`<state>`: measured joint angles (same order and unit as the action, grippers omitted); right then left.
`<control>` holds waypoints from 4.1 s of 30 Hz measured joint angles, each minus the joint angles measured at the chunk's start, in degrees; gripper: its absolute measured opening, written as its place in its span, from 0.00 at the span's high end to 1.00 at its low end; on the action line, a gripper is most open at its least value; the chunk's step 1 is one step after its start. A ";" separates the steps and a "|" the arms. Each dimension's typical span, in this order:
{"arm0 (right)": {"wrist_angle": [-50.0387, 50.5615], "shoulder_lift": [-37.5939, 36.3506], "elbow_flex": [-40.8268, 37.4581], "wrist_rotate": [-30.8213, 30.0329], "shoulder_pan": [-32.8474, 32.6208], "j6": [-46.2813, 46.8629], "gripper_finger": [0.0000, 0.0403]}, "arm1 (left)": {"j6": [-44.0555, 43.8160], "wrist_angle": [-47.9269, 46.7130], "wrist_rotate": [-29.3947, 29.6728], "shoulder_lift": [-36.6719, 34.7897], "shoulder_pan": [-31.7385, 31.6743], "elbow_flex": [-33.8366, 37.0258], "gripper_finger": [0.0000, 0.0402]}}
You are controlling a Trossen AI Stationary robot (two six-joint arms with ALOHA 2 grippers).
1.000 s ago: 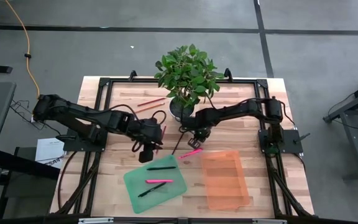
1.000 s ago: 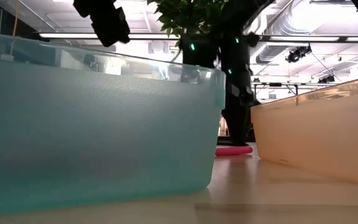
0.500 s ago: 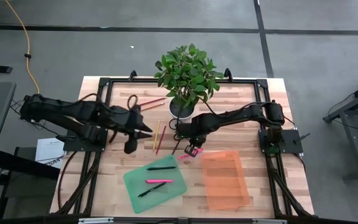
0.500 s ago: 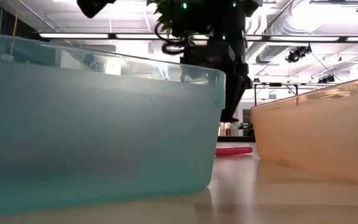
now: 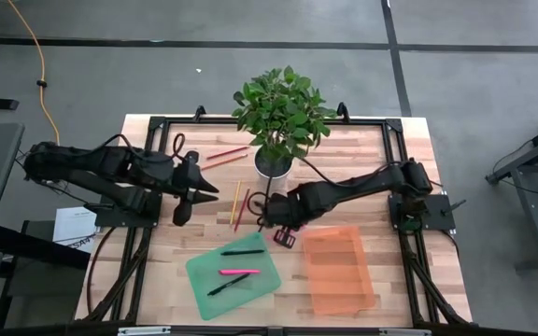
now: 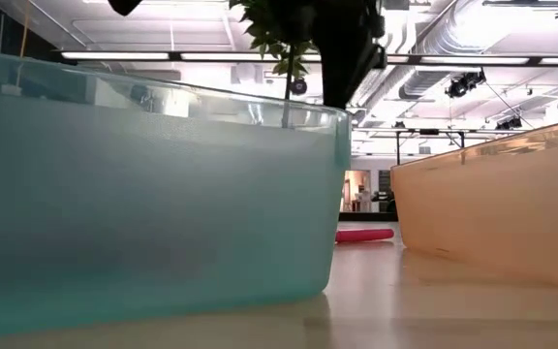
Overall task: Sort pens & pencils
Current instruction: Put the black pen into the green bin
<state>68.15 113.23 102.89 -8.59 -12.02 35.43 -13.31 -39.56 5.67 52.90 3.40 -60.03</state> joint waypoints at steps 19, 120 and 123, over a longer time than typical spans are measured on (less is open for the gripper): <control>7.47 -0.02 11.09 -11.18 -6.25 1.95 0.99 | 0.23 0.49 -1.14 -0.65 0.00 0.00 0.79; -14.94 -9.20 26.67 -17.67 -7.07 -13.61 0.99 | 6.41 60.01 -6.32 13.10 -0.02 -0.02 0.79; -15.28 -9.20 26.67 -17.38 -7.09 -13.65 0.99 | 6.41 60.01 -6.32 13.10 -0.02 -0.02 0.79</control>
<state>52.87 104.03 129.56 -25.97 -19.11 21.78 -6.90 20.45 -0.64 66.00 3.38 -60.05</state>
